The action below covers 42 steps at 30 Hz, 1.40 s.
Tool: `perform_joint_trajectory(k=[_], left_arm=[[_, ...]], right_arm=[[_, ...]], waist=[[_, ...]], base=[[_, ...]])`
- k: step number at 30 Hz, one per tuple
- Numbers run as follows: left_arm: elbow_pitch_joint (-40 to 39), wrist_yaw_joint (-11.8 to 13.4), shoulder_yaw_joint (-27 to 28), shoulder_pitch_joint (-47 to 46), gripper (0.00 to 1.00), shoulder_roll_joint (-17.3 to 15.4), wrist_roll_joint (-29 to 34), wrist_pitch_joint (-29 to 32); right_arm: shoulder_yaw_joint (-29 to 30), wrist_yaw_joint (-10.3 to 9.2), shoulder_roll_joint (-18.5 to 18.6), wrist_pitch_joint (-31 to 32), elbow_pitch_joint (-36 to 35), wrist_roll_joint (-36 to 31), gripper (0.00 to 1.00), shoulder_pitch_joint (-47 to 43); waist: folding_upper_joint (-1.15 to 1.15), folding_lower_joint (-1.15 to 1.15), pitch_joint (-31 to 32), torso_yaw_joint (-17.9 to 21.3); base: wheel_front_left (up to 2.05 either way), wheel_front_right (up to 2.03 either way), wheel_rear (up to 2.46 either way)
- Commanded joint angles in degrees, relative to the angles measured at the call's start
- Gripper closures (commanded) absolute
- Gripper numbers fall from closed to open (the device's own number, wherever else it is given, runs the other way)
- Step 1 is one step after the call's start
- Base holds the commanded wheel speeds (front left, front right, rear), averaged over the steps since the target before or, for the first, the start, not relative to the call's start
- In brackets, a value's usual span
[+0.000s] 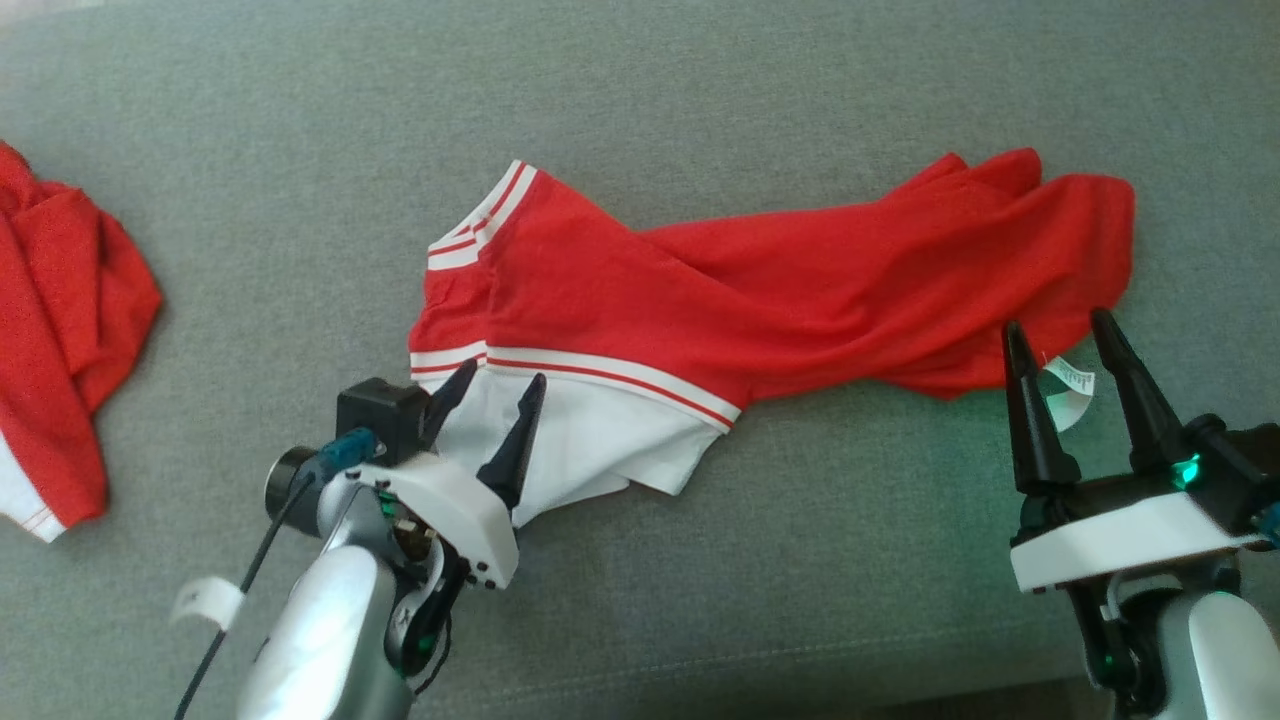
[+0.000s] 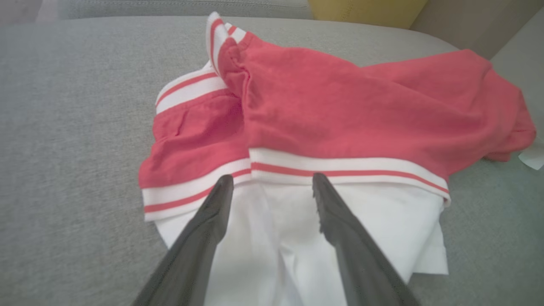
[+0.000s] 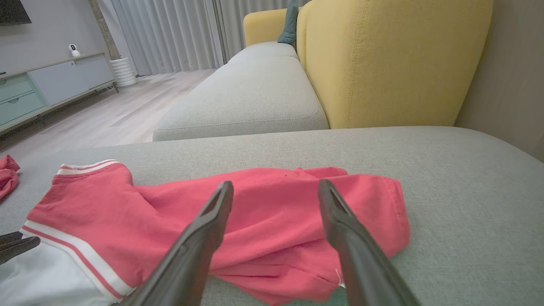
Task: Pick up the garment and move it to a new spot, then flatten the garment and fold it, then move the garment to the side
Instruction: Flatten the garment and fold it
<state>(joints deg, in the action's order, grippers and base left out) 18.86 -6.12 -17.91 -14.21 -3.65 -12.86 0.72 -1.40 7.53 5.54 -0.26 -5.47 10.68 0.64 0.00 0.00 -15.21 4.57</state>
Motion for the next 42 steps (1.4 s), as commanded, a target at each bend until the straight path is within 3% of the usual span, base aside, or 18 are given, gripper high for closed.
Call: perform_joint_trajectory(k=[1, 6, 14, 22, 30, 32, 42], left_arm=[[-1.39, -0.32, 1.43, -2.24, 1.0, -0.3, -0.74, -0.25], [-1.8, -0.18, 2.14, -2.06, 1.0, -0.45, -2.25, -1.54], [-5.54, 3.63, 6.94, 0.55, 1.0, -2.05, -3.96, -4.69], [-8.73, 6.29, 9.74, 3.93, 1.0, -3.58, -5.21, -3.66], [-9.74, 6.84, 10.56, 5.43, 1.0, -4.97, -6.14, -1.72], [-9.83, 6.8, 10.26, 5.6, 0.0, -4.9, -6.17, -1.71], [-13.98, 10.79, 10.66, 6.59, 0.0, -5.86, -0.64, -12.22]], right_arm=[[-1.15, -0.04, -0.05, -0.53, -1.8, 0.4, 0.0, 1.59], [-0.97, -0.04, -0.28, -0.58, -1.63, 0.79, 0.0, 1.42], [-0.22, -0.04, -0.62, -0.05, -1.23, 1.31, 0.0, 0.48], [2.34, -0.04, -0.7, 0.35, -1.0, 1.39, 0.0, 0.01], [6.71, -0.04, -0.21, 0.59, -1.69, 0.45, 0.0, 0.67], [7.26, -0.04, 0.05, 0.59, -2.03, 0.11, 0.0, 0.92], [3.69, -0.04, 0.84, 0.99, -3.7, -2.03, 0.0, 1.06]], waist=[[0.0, 0.0, -0.11, 0.32], [0.0, 0.0, -0.22, 0.42], [0.0, 0.0, -0.17, -0.35], [0.0, 0.0, -0.03, -0.84], [0.0, 0.0, -0.38, -1.11], [0.0, 0.0, -0.36, -1.17], [0.0, 0.0, 0.78, -1.4]], base=[[0.0, 0.0, 0.0], [0.0, 0.0, 0.0], [0.0, 0.0, 0.0], [0.0, 0.0, 0.0], [0.0, 0.0, 0.0], [0.0, 0.0, 0.0], [0.0, 0.0, 0.0]])
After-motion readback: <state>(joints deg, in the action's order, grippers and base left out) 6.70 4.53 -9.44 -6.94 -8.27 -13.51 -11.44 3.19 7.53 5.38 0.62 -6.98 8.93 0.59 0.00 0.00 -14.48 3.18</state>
